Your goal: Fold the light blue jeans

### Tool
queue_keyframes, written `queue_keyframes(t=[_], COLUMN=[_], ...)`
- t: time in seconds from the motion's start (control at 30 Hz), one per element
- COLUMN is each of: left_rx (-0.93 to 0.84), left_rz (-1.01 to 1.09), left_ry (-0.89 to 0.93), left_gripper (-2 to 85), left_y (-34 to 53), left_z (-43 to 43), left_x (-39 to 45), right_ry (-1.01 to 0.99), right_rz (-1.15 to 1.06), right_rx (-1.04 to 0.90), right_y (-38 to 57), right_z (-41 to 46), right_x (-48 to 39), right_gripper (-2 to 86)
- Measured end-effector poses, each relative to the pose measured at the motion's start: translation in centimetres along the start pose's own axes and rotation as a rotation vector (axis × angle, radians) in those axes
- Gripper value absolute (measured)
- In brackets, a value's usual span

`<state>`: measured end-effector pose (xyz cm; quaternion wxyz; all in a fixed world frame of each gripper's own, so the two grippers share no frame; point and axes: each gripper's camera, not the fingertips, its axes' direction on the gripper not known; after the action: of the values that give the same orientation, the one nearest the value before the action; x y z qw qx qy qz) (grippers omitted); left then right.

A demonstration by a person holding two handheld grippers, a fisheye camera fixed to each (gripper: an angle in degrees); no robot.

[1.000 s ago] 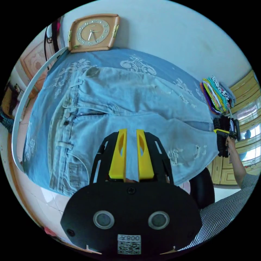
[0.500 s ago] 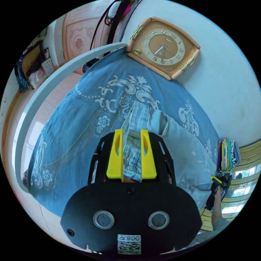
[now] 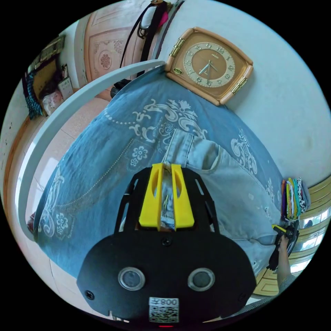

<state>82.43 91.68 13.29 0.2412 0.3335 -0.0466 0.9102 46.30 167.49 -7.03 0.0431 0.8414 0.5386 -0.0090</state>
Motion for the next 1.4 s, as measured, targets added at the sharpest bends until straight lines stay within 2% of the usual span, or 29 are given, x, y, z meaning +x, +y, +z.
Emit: queue_keyframes(t=[0.17,0.23,0.37,0.5,0.63,0.8,0.97,1.1,1.23,1.4], left_rx=[0.075,0.044,-0.07,-0.141,-0.115,-0.083,-0.049,-0.022,-0.019,-0.016], left_rz=[-0.01,0.025,0.103,0.167,0.185,0.235,0.273,0.272,0.261,0.265], left_ry=[0.078,0.2,0.16,0.063,0.008,-0.027,-0.095,-0.091,-0.072,-0.072], left_gripper=[6.4,7.1,7.6,7.2,6.6,6.5,6.3,6.0,5.4,3.5], left_y=[1.6,3.6,7.1,9.1,9.3,10.2,11.3,12.1,12.6,13.0], left_z=[-4.5,-5.9,-6.2,-5.4,-5.8,-6.7,-7.4,-8.1,-8.9,-9.9], left_x=[-1.3,-2.0,-1.7,-0.8,0.2,1.5,3.2,3.7,4.1,4.8], right_ry=[0.034,-0.056,-0.207,-0.339,-0.432,-0.473,-0.422,-0.263,-0.171,-0.269], right_rz=[0.044,0.034,-0.067,-0.298,-0.537,-0.733,-0.89,-0.975,-0.98,-0.904], right_rx=[0.026,0.085,0.139,0.182,0.201,0.238,0.27,0.266,0.22,0.243], right_y=[-1.3,-1.6,-2.9,-6.9,-12.0,-17.6,-21.4,-23.6,-25.3,-27.5], right_z=[-6.4,-10.3,-15.3,-20.6,-25.5,-31.2,-36.5,-39.2,-41.3,-46.8], right_x=[1.4,1.5,-1.8,-10.9,-21.6,-32.9,-42.7,-48.1,-49.4,-47.1], right_gripper=[0.3,0.5,1.4,3.2,4.8,6.1,6.8,6.8,4.8,2.6])
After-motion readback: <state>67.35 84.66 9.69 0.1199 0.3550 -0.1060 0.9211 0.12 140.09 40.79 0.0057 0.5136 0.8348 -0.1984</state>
